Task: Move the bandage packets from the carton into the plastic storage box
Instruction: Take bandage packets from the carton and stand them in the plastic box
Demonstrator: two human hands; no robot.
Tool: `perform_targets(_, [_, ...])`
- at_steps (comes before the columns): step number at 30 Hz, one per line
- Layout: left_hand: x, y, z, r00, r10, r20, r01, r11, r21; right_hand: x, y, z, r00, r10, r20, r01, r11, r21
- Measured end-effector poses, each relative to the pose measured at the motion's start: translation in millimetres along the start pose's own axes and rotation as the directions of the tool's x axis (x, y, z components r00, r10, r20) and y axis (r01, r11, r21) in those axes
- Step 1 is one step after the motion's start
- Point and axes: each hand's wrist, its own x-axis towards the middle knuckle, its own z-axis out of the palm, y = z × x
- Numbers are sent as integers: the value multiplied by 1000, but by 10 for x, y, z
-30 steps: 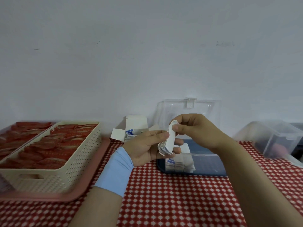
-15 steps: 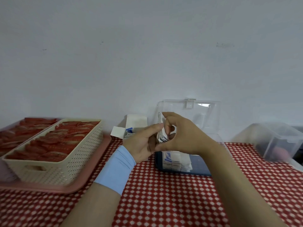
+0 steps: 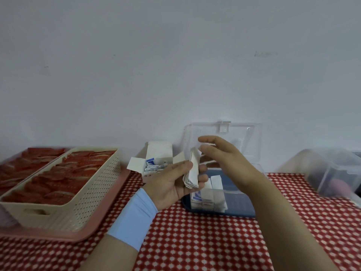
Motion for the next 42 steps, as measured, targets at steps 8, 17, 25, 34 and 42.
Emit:
perform_targets(8, [-57,53,69,998,-43,52,33,983,179,-33,-23,-40,999,28,43,-29,999,23])
perform_targets(17, [-125,322,163,953,301,-39,-77,364,928,-64,-77,18,989,-6,-149,12,999,41])
perform_targets(25, [-129,260,256,952,285,-111,-39,472,881,-286,-155,4,991,37,-130,-26,996,85])
perform_targets(34, [-46,125,503,957,282,-67,-83,490,868,-320,-339,-352,958,279,73,-287,940,186])
perform_targets(42, [340,61,609,991,131,-6,5,10,1000,-193,-171,-715,945,229,-235,-285,928,-239])
